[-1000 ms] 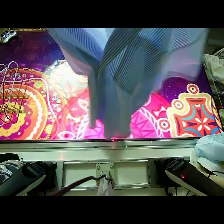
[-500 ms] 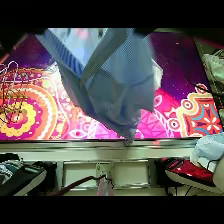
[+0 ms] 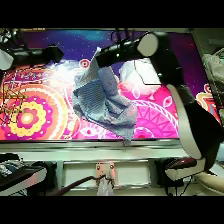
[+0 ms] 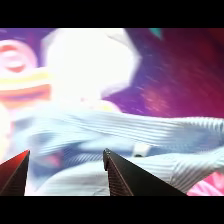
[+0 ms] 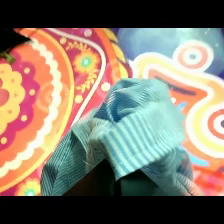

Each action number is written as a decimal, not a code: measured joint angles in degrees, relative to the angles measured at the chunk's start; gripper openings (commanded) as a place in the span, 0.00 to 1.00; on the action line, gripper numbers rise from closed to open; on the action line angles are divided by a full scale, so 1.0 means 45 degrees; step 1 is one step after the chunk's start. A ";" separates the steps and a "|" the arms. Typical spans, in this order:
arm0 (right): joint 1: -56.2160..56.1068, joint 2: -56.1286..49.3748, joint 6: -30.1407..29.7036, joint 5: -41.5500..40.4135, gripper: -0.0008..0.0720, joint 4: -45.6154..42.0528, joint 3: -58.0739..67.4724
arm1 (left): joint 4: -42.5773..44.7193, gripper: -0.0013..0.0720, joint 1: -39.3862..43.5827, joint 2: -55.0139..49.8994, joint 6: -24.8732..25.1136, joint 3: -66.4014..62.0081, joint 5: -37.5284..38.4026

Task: Fold the clothes and pants, and hang the long-sleeved shirts on hangers.

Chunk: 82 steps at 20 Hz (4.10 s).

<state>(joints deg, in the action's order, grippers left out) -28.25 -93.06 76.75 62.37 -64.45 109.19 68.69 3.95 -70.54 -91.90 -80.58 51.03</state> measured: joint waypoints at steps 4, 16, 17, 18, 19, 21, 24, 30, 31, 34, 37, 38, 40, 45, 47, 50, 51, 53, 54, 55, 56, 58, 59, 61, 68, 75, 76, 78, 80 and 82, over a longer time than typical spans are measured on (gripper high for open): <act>0.0000 -0.0593 -0.0646 -0.0243 0.04 0.0248 -0.0029 | 0.2132 0.51 -0.2016 -0.0044 -0.0340 0.0029 0.1749; 0.0000 -0.0636 -0.2744 -0.0918 0.04 0.0335 -0.0029 | 0.4605 0.51 -0.6844 -0.0685 0.1957 0.1428 0.2735; 0.0000 -0.0636 -0.2769 -0.0971 0.04 0.0335 -0.0029 | 0.4673 0.51 -0.6989 -0.0855 0.2040 0.1496 0.2458; -0.0005 -0.0636 -0.2851 -0.0986 0.04 0.0330 -0.0029 | 0.4692 0.51 -0.7096 -0.1064 0.2152 0.1545 0.2161; 0.0000 -0.0636 -0.2861 -0.1005 0.04 0.0330 -0.0029 | 0.4702 0.51 -0.7164 -0.1263 0.2244 0.1583 0.1904; 0.0000 -0.0636 -0.2953 -0.1005 0.04 0.0321 -0.0029 | 0.4770 0.51 -0.7257 -0.1666 0.2370 0.1622 0.1379; 0.0000 -0.0636 -0.2992 -0.0947 0.04 0.0287 -0.0029 | 0.4833 0.51 -0.7320 -0.2200 0.2458 0.1656 0.0646; 0.0000 -0.0636 -0.3079 -0.0845 0.04 0.0287 -0.0029 | 0.5149 0.49 -0.7344 -0.2997 0.2521 0.1656 -0.0024; 0.0000 -0.0636 -0.3079 -0.0811 0.04 0.0287 -0.0029 | 0.5285 0.49 -0.7344 -0.3084 0.2516 0.1656 -0.0087; 0.0000 -0.0636 -0.3079 -0.0699 0.04 0.0282 -0.0029 | 0.5702 0.32 -0.7349 -0.3264 0.2521 0.1656 -0.0209; -0.0005 -0.0636 -0.3075 -0.0612 0.04 0.0287 -0.0029 | 0.5906 0.30 -0.7383 -0.3376 0.2526 0.1656 -0.0262; 0.0000 -0.0636 -0.3079 -0.0602 0.04 0.0287 -0.0029 | 0.5950 0.30 -0.7388 -0.3419 0.2526 0.1656 -0.0267; -0.0005 -0.0636 -0.3079 -0.0554 0.04 0.0291 -0.0029 | 0.5999 0.30 -0.7393 -0.3531 0.2521 0.1656 -0.0287; 0.0000 -0.0636 -0.3075 -0.0471 0.04 0.0301 -0.0029 | 0.6057 0.14 -0.7393 -0.3847 0.2526 0.1656 -0.0282; -0.0005 -0.0636 -0.3075 -0.0466 0.04 0.0311 -0.0029 | 0.6198 0.04 -0.7393 -0.3891 0.2633 0.1656 -0.0262; 0.0000 -0.0636 -0.3075 -0.0442 0.04 0.0316 -0.0029 | 0.6071 0.04 -0.7397 -0.3832 0.2521 0.1656 -0.0267; 0.0000 -0.0636 -0.3070 -0.0413 0.04 0.0316 -0.0029 | 0.6057 0.04 -0.7397 -0.3784 0.2521 0.1656 -0.0262; -0.0005 -0.0636 -0.3031 -0.0418 0.04 0.0316 -0.0029 | 0.6062 0.04 -0.7397 -0.3691 0.2521 0.1656 -0.0238; 0.0000 -0.0636 -0.3026 -0.0418 0.04 0.0316 -0.0029 | 0.6057 0.04 -0.7397 -0.3619 0.2521 0.1656 -0.0228; -0.0005 -0.0636 -0.3021 -0.0418 0.04 0.0316 -0.0029 | 0.6062 0.04 -0.7397 -0.3546 0.2521 0.1656 -0.0219; 0.0000 -0.0636 -0.2977 -0.0418 0.04 0.0311 -0.0029 | 0.6057 0.03 -0.7397 -0.3468 0.2521 0.1656 -0.0209; -0.0005 -0.0636 -0.2977 -0.0413 0.04 0.0316 -0.0029 | 0.6062 0.03 -0.7397 -0.3254 0.2521 0.1656 -0.0204; 0.0000 -0.0636 -0.2973 -0.0413 0.04 0.0316 -0.0029 | 0.6062 0.03 -0.7393 -0.3109 0.2521 0.1656 -0.0165; -0.0005 -0.0636 -0.2958 -0.0413 0.04 0.0325 -0.0029 | 0.6062 0.03 -0.7349 -0.2686 0.2521 0.1656 -0.0087; 0.0000 -0.0636 -0.2851 -0.0403 0.04 0.0389 -0.0029 | 0.5989 0.03 -0.6674 0.0287 0.2667 0.1647 0.0083; 0.0000 -0.0500 -0.2856 0.0214 0.04 0.0325 -0.0029 | 0.3881 0.03 -0.3570 0.4969 0.3730 0.1865 0.2278; -0.0005 -0.0408 -0.2895 0.0597 0.04 0.0287 -0.0029 | 0.3711 0.03 -0.2739 0.5600 0.4294 0.2074 0.3293; 0.0000 -0.0151 -0.2982 0.1797 0.04 0.0233 -0.0029 | 0.3614 0.03 -0.1137 0.6815 0.5493 0.2652 0.4872; 0.0000 0.0214 -0.3045 0.3395 0.04 0.0228 -0.0029 | 0.3861 0.03 0.0277 0.7922 0.6407 0.3269 0.5867; -0.0005 0.0646 -0.3055 0.4901 0.04 0.0185 -0.0029 | 0.4337 0.03 0.1331 0.8718 0.6970 0.3687 0.6387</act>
<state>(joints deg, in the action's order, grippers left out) -28.27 -90.15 63.00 84.42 -63.61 109.06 88.20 9.93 -31.31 -60.53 -63.99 79.77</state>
